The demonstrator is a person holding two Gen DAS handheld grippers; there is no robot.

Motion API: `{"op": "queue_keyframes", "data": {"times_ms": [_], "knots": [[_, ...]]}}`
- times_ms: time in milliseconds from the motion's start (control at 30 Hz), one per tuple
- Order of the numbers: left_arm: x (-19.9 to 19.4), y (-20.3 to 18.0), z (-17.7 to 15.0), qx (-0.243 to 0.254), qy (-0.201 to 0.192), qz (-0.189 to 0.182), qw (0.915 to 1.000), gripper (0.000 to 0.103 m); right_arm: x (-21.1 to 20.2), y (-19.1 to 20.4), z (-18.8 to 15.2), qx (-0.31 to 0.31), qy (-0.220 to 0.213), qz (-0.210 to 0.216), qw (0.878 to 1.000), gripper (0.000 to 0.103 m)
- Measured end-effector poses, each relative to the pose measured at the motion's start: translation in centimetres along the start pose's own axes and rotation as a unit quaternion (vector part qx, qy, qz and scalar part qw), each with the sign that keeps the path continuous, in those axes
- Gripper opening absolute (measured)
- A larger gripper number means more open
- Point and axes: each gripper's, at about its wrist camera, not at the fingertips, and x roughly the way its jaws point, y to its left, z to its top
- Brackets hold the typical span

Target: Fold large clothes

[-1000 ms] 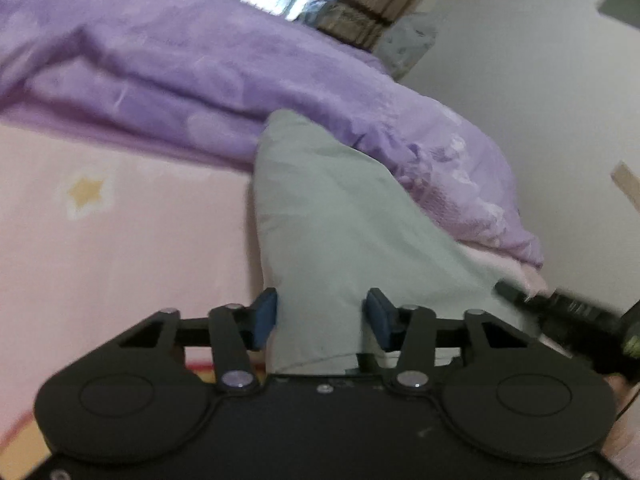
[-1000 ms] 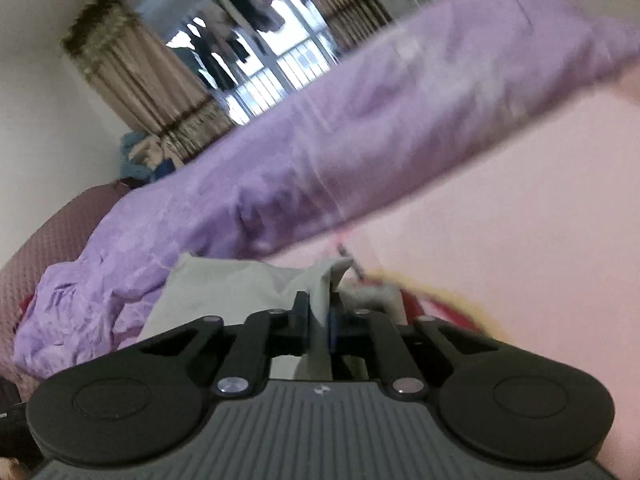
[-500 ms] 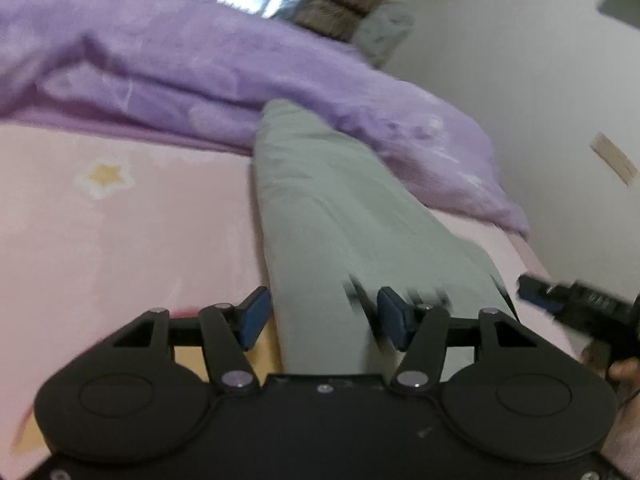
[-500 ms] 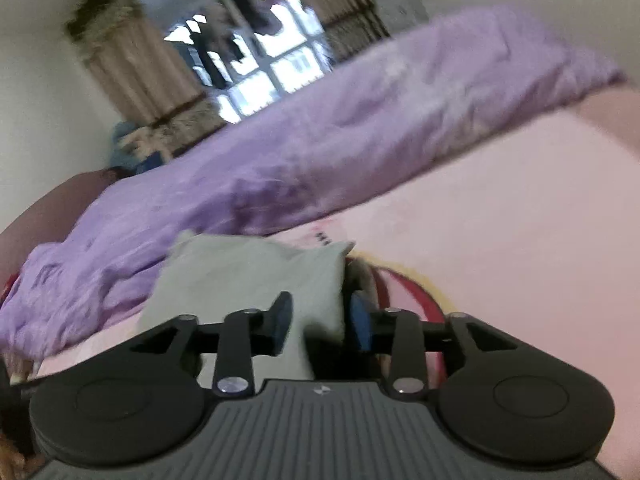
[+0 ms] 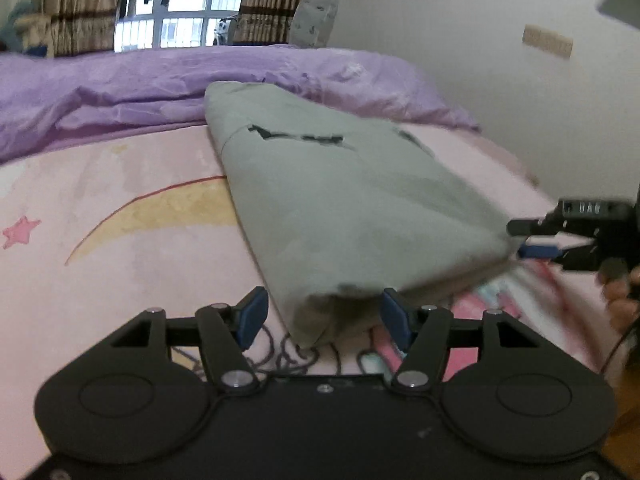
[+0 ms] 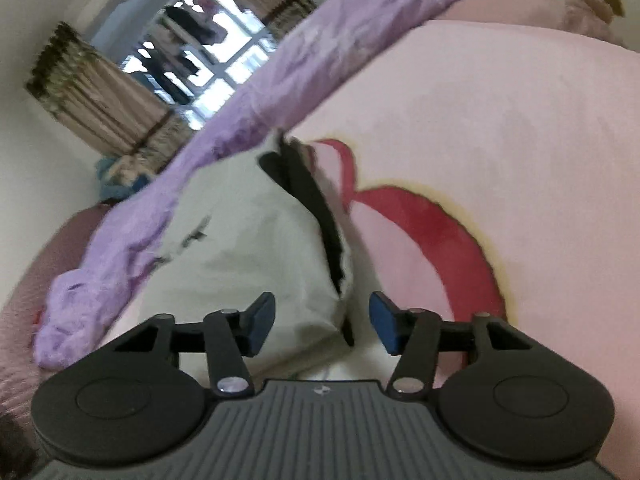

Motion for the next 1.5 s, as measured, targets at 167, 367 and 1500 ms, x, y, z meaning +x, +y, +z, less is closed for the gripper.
{"op": "queue_keyframes", "data": {"times_ms": [167,367,1500], "knots": [[1.5,-1.6,-0.2,0.026,-0.004,0.057,0.998,0.052,0.1,0.9,-0.7,-0.005,-0.016,-0.003,1.0,0.041],[0.5,-1.7,-0.4,0.002,-0.021,0.102,0.9945,0.024,-0.7,2.4,-0.6,-0.023,-0.029,-0.018,0.999,0.004],[-3.8,2.8,3.2,-0.114,-0.059,0.0,0.9918,0.018,-3.4,8.8,-2.7,-0.168,-0.107,-0.034,0.979,0.026]]}}
